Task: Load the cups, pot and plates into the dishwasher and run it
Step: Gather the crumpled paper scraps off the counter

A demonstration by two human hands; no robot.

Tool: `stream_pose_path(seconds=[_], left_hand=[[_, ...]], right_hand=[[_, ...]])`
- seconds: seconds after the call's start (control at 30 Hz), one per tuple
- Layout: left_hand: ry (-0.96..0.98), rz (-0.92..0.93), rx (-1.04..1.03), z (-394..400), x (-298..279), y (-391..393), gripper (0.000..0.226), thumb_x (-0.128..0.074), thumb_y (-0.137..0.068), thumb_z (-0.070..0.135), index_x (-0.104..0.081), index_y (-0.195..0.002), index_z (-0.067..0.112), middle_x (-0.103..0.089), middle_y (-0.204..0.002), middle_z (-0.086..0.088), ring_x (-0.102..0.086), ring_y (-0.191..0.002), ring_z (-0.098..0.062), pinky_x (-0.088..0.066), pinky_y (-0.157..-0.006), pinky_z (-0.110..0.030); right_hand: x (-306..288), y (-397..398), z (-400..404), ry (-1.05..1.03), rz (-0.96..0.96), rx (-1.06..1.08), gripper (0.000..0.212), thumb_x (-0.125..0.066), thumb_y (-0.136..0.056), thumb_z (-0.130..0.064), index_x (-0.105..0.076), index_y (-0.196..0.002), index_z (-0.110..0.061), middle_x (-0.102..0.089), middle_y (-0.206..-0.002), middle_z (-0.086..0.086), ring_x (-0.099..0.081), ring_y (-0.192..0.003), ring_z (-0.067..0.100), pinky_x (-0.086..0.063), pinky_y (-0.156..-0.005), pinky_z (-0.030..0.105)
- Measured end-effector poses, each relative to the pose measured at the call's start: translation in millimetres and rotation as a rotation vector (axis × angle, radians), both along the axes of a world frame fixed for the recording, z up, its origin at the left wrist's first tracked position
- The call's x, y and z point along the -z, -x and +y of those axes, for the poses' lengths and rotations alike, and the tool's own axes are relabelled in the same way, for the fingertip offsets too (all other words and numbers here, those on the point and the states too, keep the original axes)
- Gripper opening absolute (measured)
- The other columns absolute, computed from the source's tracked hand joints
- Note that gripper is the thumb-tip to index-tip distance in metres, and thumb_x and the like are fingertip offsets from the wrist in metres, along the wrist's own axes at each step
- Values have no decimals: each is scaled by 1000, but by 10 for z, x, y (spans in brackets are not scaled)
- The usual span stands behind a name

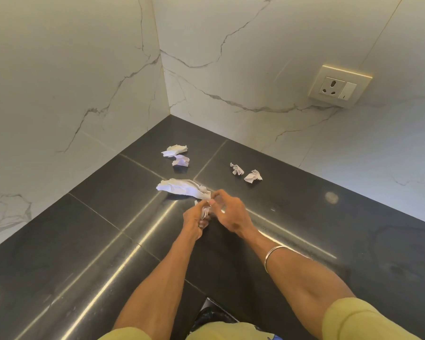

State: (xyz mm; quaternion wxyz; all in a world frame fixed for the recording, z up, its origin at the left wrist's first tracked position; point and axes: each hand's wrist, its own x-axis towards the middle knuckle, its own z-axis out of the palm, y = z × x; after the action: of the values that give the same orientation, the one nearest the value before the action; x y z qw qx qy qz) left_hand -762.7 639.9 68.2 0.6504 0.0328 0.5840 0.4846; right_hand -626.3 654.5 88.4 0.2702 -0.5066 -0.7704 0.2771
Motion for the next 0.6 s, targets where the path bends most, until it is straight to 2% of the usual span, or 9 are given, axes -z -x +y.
stream_pose_path(seconds=[0.07, 0.1, 0.17, 0.27, 0.4, 0.43, 0.5, 0.6], left_hand=[[21, -35, -31, 32, 19, 34, 19, -75, -75, 10, -62, -87, 3, -56, -64, -9, -36, -38, -9, -20, -30, -16], [27, -49, -50, 44, 17, 45, 18, -75, -77, 11, -61, -86, 4, -55, -63, -8, -35, -39, -9, -20, -29, -16], [27, -40, -66, 60, -3, 59, 22, -78, -79, 17, -63, -89, 4, -55, -63, -7, -36, -40, -9, -20, -29, -16], [1, 46, -51, 84, -31, 33, 30, -81, -78, 29, -67, -89, 5, -56, -62, -6, -37, -42, -10, -21, -30, -17], [-48, 100, -50, 71, -8, 13, 47, -83, -72, 46, -66, -89, 6, -56, -62, -6, -37, -40, -11, -22, -32, -19], [-56, 91, -61, 70, 1, 20, 50, -83, -72, 51, -66, -90, 7, -57, -62, -6, -37, -40, -11, -22, -32, -19], [-59, 72, -94, 78, 15, 44, 54, -79, -74, 58, -65, -90, 9, -58, -63, -6, -37, -41, -10, -22, -32, -19], [-60, 101, -101, 90, 2, 63, 58, -71, -77, 66, -66, -92, 10, -58, -65, -6, -38, -42, -9, -23, -32, -18]], right_hand=[[39, -96, 131, -34, 24, 168, 16, -49, -96, -43, -55, -104, -31, -69, -94, -10, -62, -84, 9, -51, -74, 31], [74, -153, 220, -58, 11, 238, 14, -51, -95, -40, -55, -105, -30, -67, -98, -9, -61, -90, 11, -50, -78, 31], [139, -290, 402, -94, -71, 314, 25, -57, -91, -31, -55, -115, -25, -61, -113, -1, -53, -109, 18, -46, -90, 33], [210, -504, 661, -104, -262, 356, 49, -65, -83, -23, -51, -129, -17, -47, -139, 9, -41, -129, 29, -40, -104, 39], [292, -594, 949, 58, -306, 330, 65, -68, -83, -15, -43, -142, -25, -27, -158, 8, -28, -143, 29, -37, -110, 45], [324, -577, 1016, 94, -334, 317, 64, -67, -83, -14, -44, -142, -23, -27, -158, 9, -26, -144, 30, -37, -111, 46], [385, -516, 1105, 104, -405, 297, 53, -64, -83, -11, -53, -135, -14, -39, -149, 14, -30, -141, 34, -38, -108, 44], [427, -416, 1069, 34, -456, 291, 38, -55, -83, 0, -60, -119, -9, -51, -124, 16, -45, -114, 34, -39, -92, 37]])
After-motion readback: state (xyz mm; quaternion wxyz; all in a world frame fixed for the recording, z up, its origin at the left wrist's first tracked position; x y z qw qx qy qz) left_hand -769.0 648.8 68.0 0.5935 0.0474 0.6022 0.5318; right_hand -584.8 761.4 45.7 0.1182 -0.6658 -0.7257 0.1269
